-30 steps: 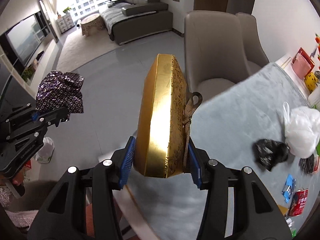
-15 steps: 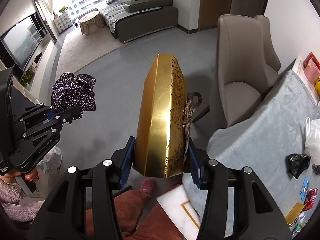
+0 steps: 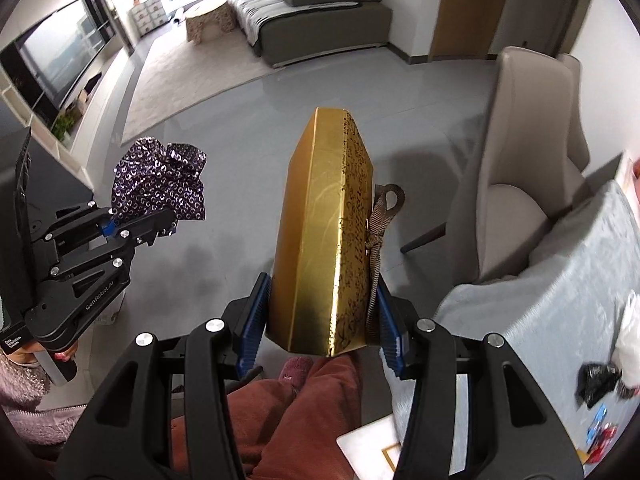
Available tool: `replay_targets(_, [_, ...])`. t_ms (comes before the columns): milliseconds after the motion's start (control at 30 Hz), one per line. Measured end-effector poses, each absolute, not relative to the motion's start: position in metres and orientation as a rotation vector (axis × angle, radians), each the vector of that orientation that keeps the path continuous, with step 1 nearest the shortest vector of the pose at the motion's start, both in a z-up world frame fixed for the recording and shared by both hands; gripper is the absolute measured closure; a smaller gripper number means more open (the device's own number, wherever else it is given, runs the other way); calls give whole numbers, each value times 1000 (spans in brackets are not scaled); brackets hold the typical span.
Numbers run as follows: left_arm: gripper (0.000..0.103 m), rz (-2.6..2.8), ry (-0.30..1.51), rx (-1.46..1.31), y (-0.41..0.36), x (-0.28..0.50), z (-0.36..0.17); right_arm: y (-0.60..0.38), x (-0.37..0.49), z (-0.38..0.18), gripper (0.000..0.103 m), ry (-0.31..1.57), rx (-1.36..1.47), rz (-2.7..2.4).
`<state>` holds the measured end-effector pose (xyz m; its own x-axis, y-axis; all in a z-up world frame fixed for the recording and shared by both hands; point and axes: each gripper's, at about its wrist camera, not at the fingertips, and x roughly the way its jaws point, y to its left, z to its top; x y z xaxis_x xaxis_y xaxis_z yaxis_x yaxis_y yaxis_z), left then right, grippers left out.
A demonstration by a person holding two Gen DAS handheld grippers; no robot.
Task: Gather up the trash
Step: 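Carry the purple wrapper and gold box with both tools over the metal bin, then open the right tool dropping the gold box while the left tool drops the wrapper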
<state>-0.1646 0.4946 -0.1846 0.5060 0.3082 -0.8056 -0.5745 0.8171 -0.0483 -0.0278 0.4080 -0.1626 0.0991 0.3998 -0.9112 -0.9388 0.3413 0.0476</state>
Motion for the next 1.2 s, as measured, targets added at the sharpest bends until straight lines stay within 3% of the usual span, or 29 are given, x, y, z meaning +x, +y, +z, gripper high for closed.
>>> replay_targets(267, [95,611,929,-387,516,-171,-230,466,-40,-225,55,1041,-812,1242])
replay_targets(833, [95,670,1101,-535,551,-159,-498,545,-53,-523,55,1215,-1142,1414])
replay_targets(1200, [95,664,1121,-572,558,-163,-580,564,-67,-599,51,1210,-1186,1426])
